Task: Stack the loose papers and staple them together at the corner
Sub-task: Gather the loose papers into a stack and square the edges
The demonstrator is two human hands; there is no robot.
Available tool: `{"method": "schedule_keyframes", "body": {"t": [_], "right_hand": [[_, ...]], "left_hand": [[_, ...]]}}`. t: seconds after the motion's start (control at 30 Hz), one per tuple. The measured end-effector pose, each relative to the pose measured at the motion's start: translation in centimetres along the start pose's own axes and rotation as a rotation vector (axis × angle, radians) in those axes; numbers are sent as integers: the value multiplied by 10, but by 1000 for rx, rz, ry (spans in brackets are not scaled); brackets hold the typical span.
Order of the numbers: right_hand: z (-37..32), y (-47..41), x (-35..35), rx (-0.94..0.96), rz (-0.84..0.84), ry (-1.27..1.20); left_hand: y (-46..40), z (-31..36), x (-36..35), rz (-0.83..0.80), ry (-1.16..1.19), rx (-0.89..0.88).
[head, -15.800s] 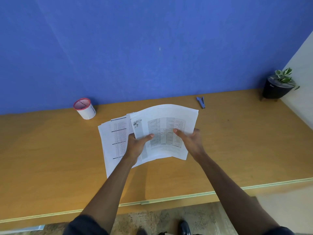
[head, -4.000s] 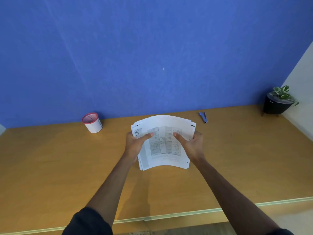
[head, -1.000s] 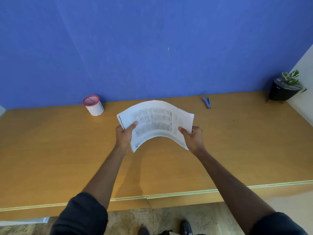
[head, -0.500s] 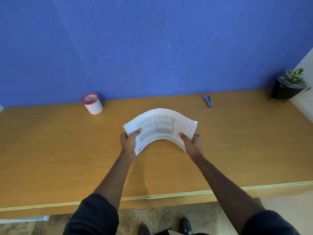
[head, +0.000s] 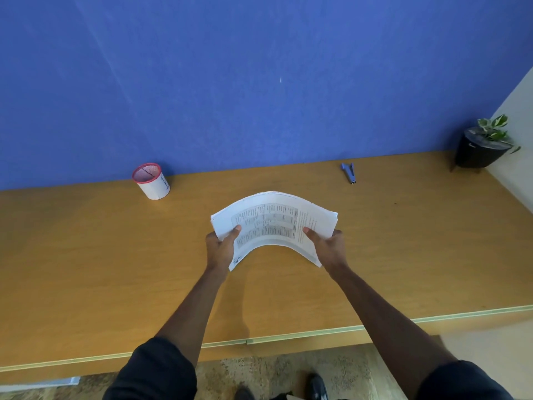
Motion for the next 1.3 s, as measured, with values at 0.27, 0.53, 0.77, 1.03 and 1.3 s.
{"method": "schedule_keyframes", "body": {"t": [0.27,0.53,0.77,1.03,1.3], "right_hand": [[-39,-19,27,83,-31,106],[-117,-37,34,337,-207,588],[-144,-22,-6,488,-387,792],[-138,-14,-8,340,-468,418],[-139,-16,24,192,-480,9]], "left_hand": [[-9,24,4,25,-213,-163],[-18,101,3,-67,-506,-384],[-8,148,-15,-246,-755,-454],[-8,188,-24,-458,-984,-421],[-23,187,25,-652,-284,-90]]}}
Point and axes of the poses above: each hand's wrist, its own y-axis away from the middle knuckle, its own x-axis out of the back of the hand, z = x × y, the point moved 2 cm from there along -y, towards the middle knuckle, and after that the axes turned 2 degrees about -z, right-handed, at the moved point
